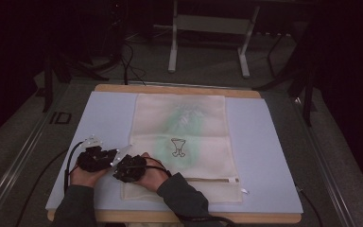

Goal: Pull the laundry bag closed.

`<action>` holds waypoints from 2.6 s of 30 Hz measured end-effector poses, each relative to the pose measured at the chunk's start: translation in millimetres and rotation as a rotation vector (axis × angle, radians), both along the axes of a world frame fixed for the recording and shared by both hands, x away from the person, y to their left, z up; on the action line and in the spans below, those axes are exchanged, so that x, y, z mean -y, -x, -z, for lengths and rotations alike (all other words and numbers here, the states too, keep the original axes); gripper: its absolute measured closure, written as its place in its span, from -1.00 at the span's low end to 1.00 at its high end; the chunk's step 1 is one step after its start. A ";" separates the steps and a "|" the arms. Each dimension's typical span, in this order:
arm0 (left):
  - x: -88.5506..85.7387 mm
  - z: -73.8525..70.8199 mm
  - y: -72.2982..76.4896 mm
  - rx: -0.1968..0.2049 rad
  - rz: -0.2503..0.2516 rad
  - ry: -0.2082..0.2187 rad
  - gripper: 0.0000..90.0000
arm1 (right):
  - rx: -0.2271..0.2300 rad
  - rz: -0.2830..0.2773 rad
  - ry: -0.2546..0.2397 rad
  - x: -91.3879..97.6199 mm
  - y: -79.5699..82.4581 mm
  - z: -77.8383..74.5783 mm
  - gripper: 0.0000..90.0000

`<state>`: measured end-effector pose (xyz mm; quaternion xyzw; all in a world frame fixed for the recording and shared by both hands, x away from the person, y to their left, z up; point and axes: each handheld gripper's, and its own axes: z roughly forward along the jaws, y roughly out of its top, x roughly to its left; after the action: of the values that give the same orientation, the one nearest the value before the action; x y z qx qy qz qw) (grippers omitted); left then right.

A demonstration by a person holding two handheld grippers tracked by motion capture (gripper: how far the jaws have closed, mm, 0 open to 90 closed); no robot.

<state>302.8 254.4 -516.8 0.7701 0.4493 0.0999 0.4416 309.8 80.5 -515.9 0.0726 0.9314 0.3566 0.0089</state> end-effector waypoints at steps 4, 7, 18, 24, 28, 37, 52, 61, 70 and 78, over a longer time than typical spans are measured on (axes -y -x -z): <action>0.8 0.2 0.1 0.000 0.005 0.000 0.49 | -0.010 0.007 -0.015 6.5 0.3 -3.2 0.80; 1.3 0.3 0.2 -0.001 0.007 0.001 0.49 | -0.012 0.006 -0.020 10.3 0.4 -4.4 0.80; 9.6 1.8 0.6 -0.018 0.061 -0.003 0.62 | -0.048 0.022 -0.018 32.5 -0.9 0.2 0.80; 14.1 3.2 1.1 -0.036 0.099 -0.018 0.77 | -0.055 0.014 -0.010 36.1 -2.1 6.6 0.79; 16.4 4.5 1.6 -0.056 0.147 -0.019 0.97 | -0.057 0.014 -0.011 37.4 -1.7 8.6 0.80; 25.5 11.6 2.5 -0.124 0.196 -0.067 0.99 | -0.059 0.016 -0.017 39.0 -1.1 11.6 0.80; 25.8 15.4 4.1 -0.185 0.176 -0.089 1.00 | -0.097 0.020 -0.017 37.2 -3.3 12.5 0.70; 24.6 15.6 3.7 -0.209 0.162 -0.075 1.00 | -0.081 0.021 -0.017 35.9 -2.3 12.2 0.81; 27.0 14.4 5.0 -0.206 0.167 -0.101 1.00 | -0.060 0.003 -0.010 37.6 -1.5 12.3 0.82; 26.8 14.1 4.9 -0.205 0.177 -0.111 1.00 | -0.042 0.001 -0.006 39.1 0.1 12.1 0.83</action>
<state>297.9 227.7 -530.9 0.8361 0.4164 0.0061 0.3572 309.7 41.4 -528.1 0.0806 0.9303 0.3576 -0.0107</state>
